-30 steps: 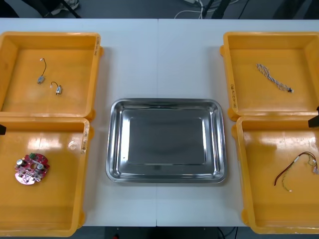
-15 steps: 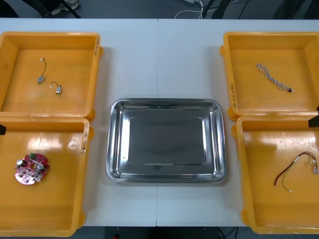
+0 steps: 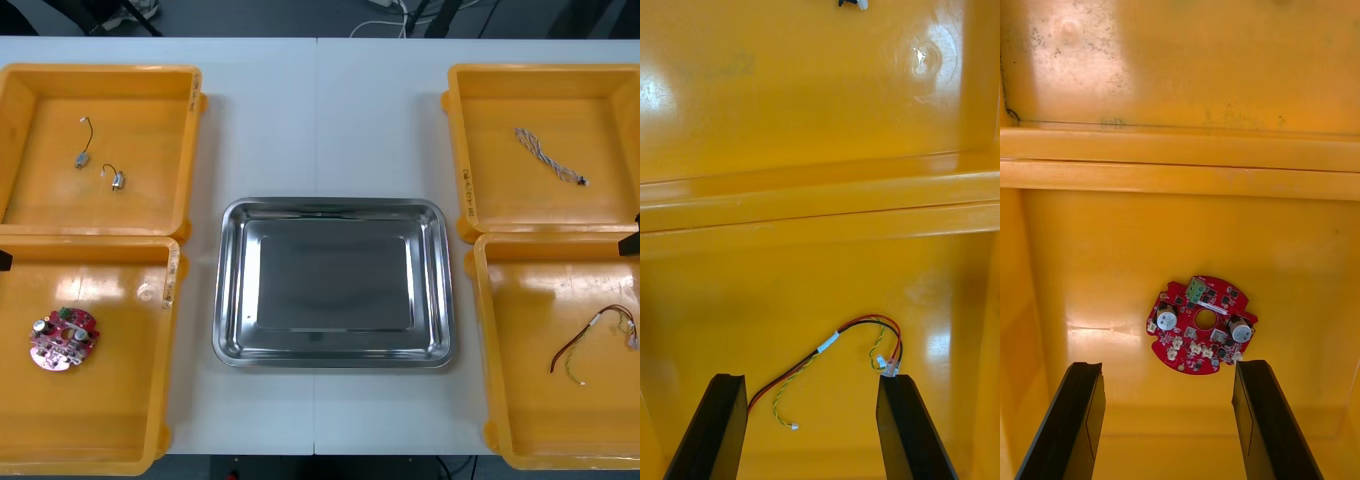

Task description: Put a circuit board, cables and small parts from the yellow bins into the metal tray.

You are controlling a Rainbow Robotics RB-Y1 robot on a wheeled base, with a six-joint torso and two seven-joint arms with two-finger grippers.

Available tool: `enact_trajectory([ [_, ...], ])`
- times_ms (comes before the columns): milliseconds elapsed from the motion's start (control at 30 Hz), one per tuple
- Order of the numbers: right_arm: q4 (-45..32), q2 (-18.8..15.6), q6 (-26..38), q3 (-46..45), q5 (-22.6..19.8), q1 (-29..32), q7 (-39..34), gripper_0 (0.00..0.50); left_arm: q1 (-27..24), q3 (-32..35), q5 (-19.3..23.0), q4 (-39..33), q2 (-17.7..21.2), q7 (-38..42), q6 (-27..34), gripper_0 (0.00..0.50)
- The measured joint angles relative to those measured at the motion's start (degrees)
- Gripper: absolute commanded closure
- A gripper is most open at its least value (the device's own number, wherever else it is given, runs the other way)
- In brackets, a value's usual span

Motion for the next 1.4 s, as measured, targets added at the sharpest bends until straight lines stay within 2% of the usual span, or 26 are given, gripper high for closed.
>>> enact_trajectory([
  [633, -0.2, 0.0, -0.1, 0.0, 0.1, -2.5, 0.0, 0.000, 0.0, -0.7, 0.2, 0.1, 0.0, 0.0, 0.0, 0.000],
  [967, -0.4, 0.0, -0.3, 0.0, 0.1, -0.8, 0.0, 0.000, 0.0, -4.0, 0.2, 0.6, 0.0, 0.0, 0.0, 0.000],
  [1133, -0.4, 0.0, -2.8, 0.0, 0.1, 0.8, 0.0, 0.000, 0.0, -4.3, 0.2, 2.1, 0.0, -0.2, 0.0, 0.000],
  [1267, -0.4, 0.1, -5.3, 0.0, 0.1, 2.9, 0.0, 0.000, 0.0, -4.3, 0.2, 4.8, 0.0, -2.0, -0.1, 0.000],
  [1400, -0.4, 0.8, -6.9, 0.0, 0.1, 4.9, 0.0, 0.000, 0.0, -4.4, 0.1, 6.6, 0.0, -8.2, -1.5, 0.000],
])
